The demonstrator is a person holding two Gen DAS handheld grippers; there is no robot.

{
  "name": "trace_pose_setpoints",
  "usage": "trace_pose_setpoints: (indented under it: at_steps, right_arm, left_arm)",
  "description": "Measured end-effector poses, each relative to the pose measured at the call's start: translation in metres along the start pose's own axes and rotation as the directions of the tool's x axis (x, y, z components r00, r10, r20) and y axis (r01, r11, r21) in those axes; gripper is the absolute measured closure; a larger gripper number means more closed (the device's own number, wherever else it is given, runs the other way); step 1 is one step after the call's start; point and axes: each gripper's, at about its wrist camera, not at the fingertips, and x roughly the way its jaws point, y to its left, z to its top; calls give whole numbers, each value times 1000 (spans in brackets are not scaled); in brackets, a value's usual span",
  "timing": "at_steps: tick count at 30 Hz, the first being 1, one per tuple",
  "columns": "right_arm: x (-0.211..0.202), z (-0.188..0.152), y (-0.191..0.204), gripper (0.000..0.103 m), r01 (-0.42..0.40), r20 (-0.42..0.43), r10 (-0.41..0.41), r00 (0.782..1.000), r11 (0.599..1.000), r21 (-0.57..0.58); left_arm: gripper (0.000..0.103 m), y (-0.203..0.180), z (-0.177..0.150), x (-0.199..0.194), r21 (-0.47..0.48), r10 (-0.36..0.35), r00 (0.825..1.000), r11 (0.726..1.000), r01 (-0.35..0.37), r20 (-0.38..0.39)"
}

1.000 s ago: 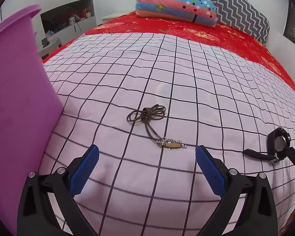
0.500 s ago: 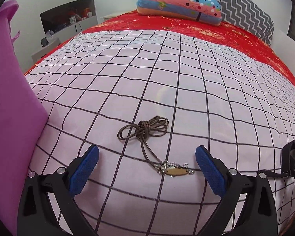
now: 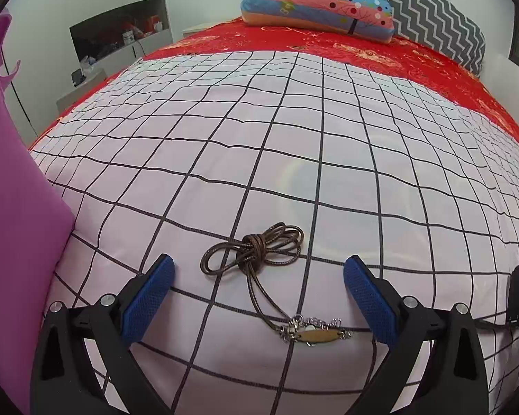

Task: Organize jewelry
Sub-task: 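Close the right tool on the black watch while the left tool closes on the brown cord, then lift and carry the watch and brown cord pendant over the purple tub with both tools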

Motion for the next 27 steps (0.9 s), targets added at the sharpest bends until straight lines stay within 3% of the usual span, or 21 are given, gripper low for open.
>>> trace_pose_setpoints:
  at_steps: [3, 5, 10, 14, 16, 17, 27]
  right_arm:
    - [1, 0, 0, 40, 3, -1, -3, 1000, 1000, -4]
    - [1, 0, 2, 40, 6, -1, -6, 1000, 1000, -9]
    - [2, 0, 4, 43, 11, -6, -11, 1000, 1000, -26]
    - [4, 1, 8, 64, 28, -12, -29, 1000, 998, -54]
    - [4, 0, 11, 74, 31, -10, -32, 999, 997, -69]
    - [3, 0, 11, 75, 36, -8, -37, 999, 997, -71]
    - [-12, -8, 5, 77, -12, 18, 13, 1000, 999, -38]
  left_arm:
    - [8, 1, 3, 2, -8, -8, 1000, 1000, 9, 6]
    - [15, 1, 2, 1, -7, -15, 1000, 1000, 15, 9]
    - [44, -5, -2, -3, 31, -32, 999, 999, 31, 20]
    - [67, -9, -6, -5, 46, -64, 998, 997, 63, 15]
    - [91, -10, -8, -6, 52, -80, 997, 995, 80, 12]
    - [96, -11, -8, -7, 57, -88, 996, 995, 87, 10]
    - [98, -6, -15, -23, 20, -163, 987, 986, 163, -1]
